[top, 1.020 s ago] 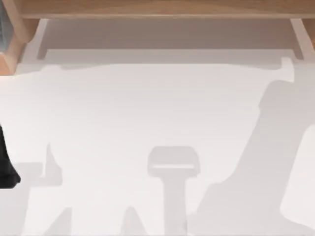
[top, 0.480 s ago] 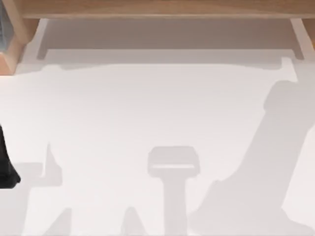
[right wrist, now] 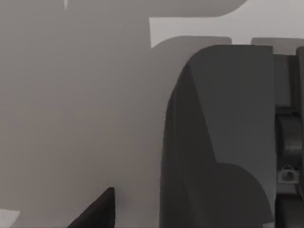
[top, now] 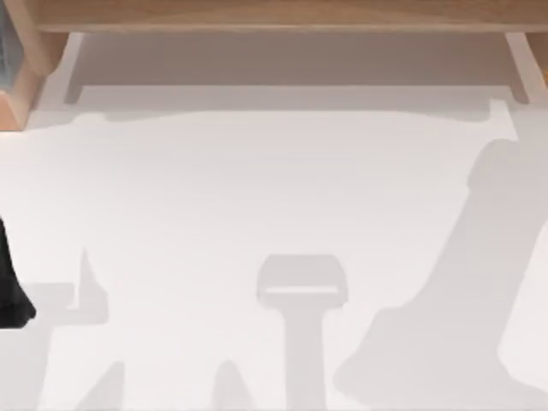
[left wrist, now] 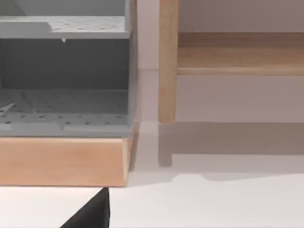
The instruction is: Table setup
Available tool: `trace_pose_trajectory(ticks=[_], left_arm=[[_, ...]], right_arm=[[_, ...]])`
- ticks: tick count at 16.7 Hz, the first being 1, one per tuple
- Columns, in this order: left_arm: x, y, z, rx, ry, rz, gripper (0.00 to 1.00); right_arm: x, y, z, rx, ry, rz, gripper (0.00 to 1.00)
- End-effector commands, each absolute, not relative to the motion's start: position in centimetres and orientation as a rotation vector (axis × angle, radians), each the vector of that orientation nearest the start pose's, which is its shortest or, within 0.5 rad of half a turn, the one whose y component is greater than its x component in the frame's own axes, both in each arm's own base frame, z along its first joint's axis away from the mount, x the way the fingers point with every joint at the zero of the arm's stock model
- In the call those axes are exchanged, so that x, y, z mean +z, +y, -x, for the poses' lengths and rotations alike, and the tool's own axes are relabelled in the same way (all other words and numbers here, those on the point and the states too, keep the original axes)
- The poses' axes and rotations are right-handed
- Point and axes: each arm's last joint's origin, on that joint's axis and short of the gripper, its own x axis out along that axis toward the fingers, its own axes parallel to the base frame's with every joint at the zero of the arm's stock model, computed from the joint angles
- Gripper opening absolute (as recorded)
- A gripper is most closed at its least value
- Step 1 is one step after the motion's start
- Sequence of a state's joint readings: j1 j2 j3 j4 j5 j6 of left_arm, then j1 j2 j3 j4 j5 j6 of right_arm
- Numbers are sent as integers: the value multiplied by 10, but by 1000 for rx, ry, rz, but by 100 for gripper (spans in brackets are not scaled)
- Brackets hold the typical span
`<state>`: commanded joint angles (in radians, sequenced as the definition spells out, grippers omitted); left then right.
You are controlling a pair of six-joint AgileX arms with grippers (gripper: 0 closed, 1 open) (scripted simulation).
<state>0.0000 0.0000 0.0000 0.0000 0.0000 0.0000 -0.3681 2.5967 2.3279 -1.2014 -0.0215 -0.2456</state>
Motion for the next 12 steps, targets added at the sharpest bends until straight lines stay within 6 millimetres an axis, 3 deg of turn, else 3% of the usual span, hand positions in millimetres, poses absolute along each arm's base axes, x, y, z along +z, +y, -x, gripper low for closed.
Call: trace_pose_trajectory(ticks=[11,12], left_arm=[[160,-1,-106,0,0,0,100],[160,-1,-106,0,0,0,100]], right_arm=[[131,-178,-482,-84,1465,-81,2],[131,-178,-482,-84,1465,-81,0]])
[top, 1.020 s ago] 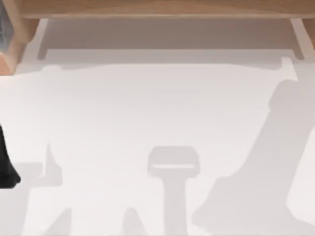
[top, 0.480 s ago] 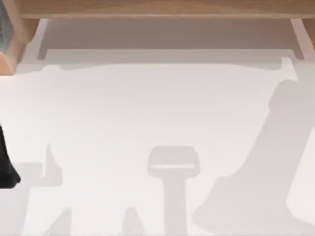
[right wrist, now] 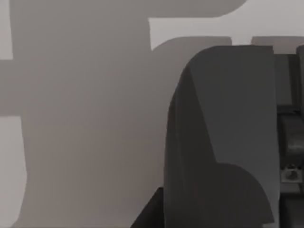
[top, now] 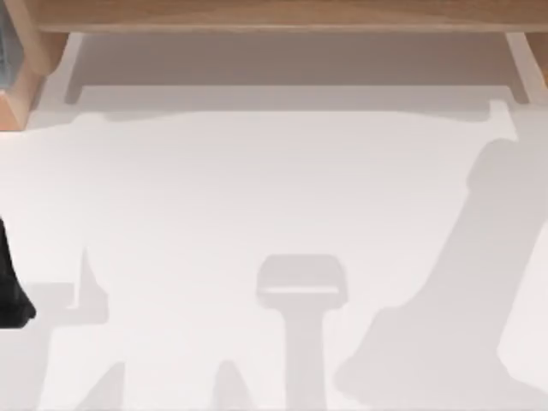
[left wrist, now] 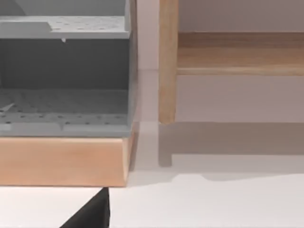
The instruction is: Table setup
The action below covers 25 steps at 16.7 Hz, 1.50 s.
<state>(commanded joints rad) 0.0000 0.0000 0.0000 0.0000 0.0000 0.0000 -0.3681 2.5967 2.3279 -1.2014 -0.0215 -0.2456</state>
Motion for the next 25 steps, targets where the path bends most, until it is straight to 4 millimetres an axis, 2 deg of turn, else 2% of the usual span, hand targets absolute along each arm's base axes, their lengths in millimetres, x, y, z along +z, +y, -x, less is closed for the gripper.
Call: trace_pose_trajectory(ticks=[9,14,17,20,23,25], left_arm=[[160,-1,-106,0,0,0,100],[160,-1,-106,0,0,0,100],[160,-1,-106,0,0,0,100],[160,-1,-106,0,0,0,100],[160,-1,-106,0,0,0,100],[160,-1,-106,0,0,0,100]], right_arm=[[133,-179,-481,-88,1461,-84,0],[159,-178,-472,-69,1425,-35,0],[191,-177,-460,-63,1350,24,0],[237,-174,-442,-77,1222,100,0],[276,-171,-412,-106,1115,161,0],[290,-172,-387,-128,1081,185,0]])
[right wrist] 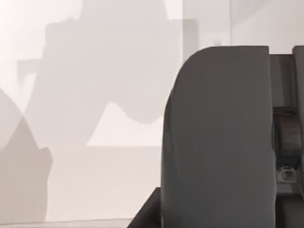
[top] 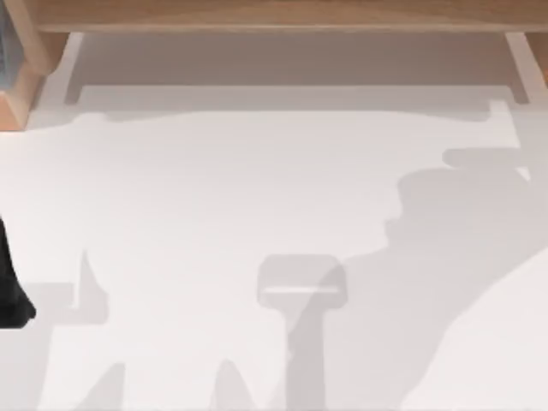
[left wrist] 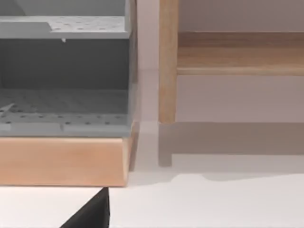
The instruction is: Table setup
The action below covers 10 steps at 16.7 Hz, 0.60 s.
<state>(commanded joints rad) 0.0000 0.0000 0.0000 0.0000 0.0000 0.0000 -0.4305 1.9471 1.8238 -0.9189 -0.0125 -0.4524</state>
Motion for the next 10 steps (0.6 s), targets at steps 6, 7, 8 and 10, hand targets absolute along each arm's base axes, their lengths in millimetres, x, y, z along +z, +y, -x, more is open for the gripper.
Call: trace_pose_trajectory(ticks=[6,7,8,10], left_arm=[[160,-1,-106,0,0,0,100],[160,-1,-106,0,0,0,100],[160,-1,-106,0,0,0,100],[160,-1,-106,0,0,0,100]], right_arm=[[266,-170,-309,-155,1145,170,0],[255,-168,-297,-151,1172,157,0],[243,-166,-286,-142,1204,141,0],[215,-160,-265,-115,1274,104,0]])
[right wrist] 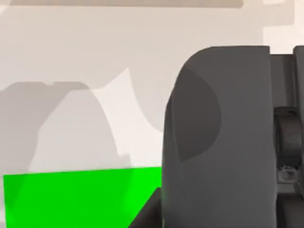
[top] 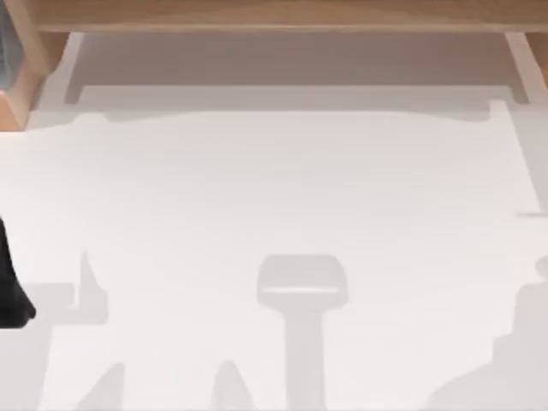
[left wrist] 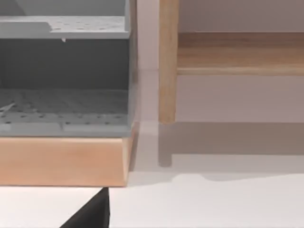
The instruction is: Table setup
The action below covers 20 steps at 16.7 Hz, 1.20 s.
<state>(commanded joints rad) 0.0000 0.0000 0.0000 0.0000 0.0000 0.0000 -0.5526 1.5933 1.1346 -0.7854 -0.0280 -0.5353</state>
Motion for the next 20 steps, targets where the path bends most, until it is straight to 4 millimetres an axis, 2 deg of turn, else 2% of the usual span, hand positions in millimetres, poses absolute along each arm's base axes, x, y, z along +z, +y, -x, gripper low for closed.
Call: trace_pose_trajectory(ticks=[4,7,14,20], left_arm=[[160,-1,-106,0,0,0,100],[160,-1,-106,0,0,0,100],[160,-1,-106,0,0,0,100],[160,-1,-106,0,0,0,100]], right_arm=[[166,-145,-231,-48,1406,28,0],[146,-138,-217,-15,1461,-5,0],[144,-136,-217,-9,1470,-9,0],[152,-139,-220,-26,1432,10,0]])
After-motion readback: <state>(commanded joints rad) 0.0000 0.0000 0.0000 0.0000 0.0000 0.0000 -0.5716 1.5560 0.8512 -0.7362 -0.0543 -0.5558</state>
